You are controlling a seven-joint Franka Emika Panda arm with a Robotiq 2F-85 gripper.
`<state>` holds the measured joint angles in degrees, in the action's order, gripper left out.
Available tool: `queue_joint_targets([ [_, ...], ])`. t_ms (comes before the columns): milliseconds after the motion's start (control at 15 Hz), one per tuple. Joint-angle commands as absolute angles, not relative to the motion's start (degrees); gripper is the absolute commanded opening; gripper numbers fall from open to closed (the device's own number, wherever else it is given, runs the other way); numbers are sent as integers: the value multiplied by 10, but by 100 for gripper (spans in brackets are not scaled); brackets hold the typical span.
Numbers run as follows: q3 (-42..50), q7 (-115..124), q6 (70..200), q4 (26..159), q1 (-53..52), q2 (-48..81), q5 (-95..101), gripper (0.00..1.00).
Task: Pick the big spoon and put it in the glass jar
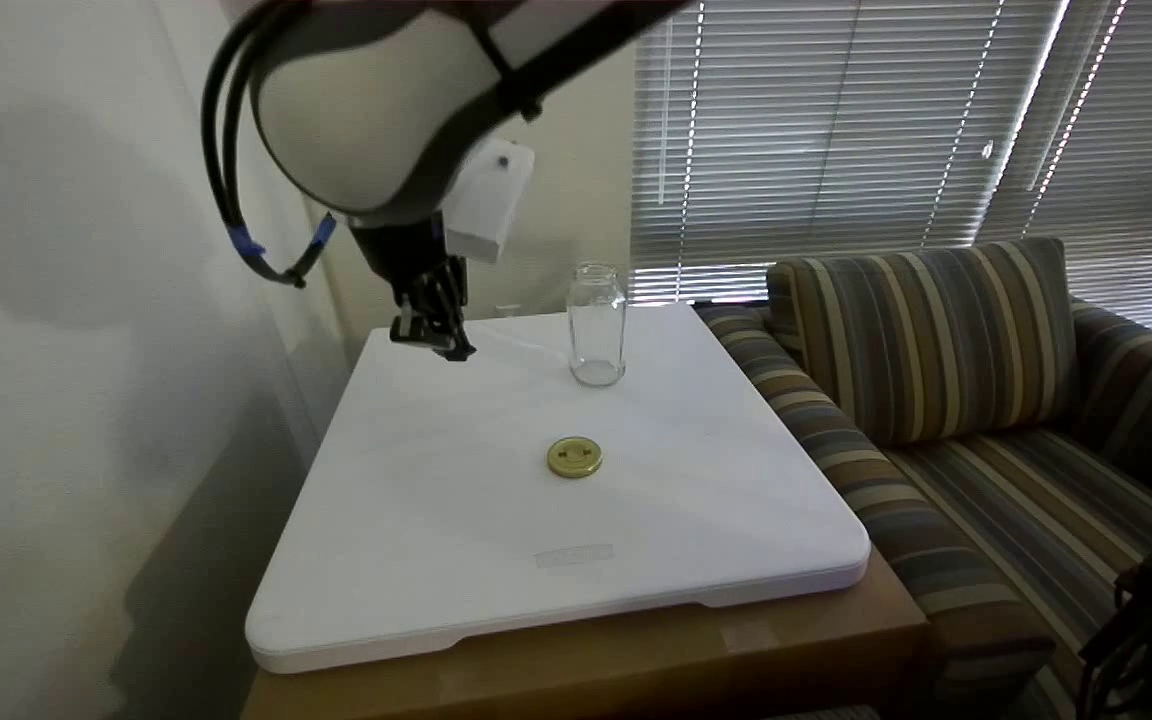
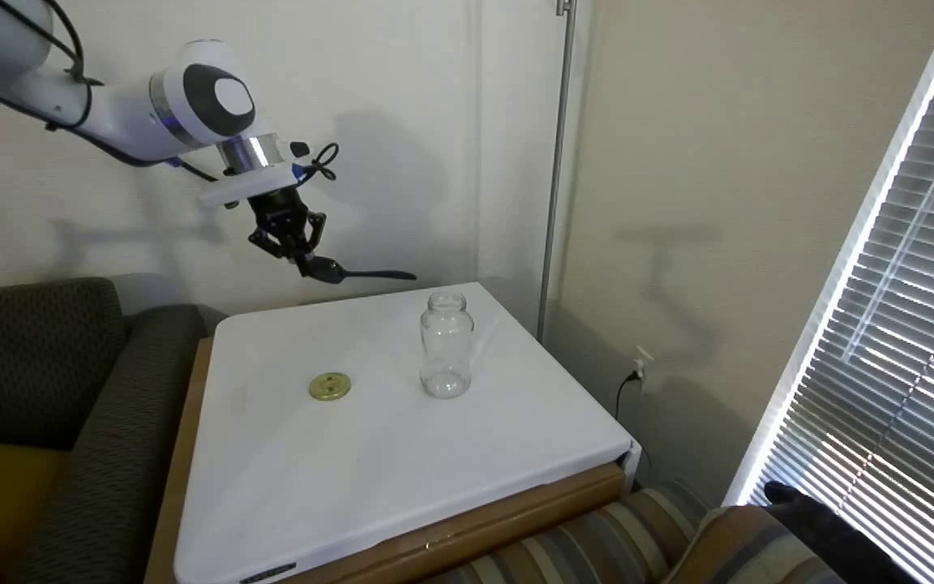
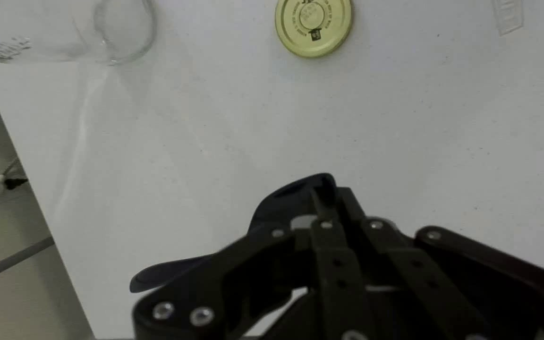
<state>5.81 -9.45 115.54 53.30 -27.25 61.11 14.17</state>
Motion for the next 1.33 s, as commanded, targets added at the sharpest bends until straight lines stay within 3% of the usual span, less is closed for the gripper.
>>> queue_joint_targets([
  [0,41,-143,1119,535,-250,566,122,2],
  [400,1,-229,1063,466,-200,542,38,2],
  [933,-11,-235,856,336,-168,539,-15,2],
  [1267,-12,-234,793,298,-140,541,-26,2],
])
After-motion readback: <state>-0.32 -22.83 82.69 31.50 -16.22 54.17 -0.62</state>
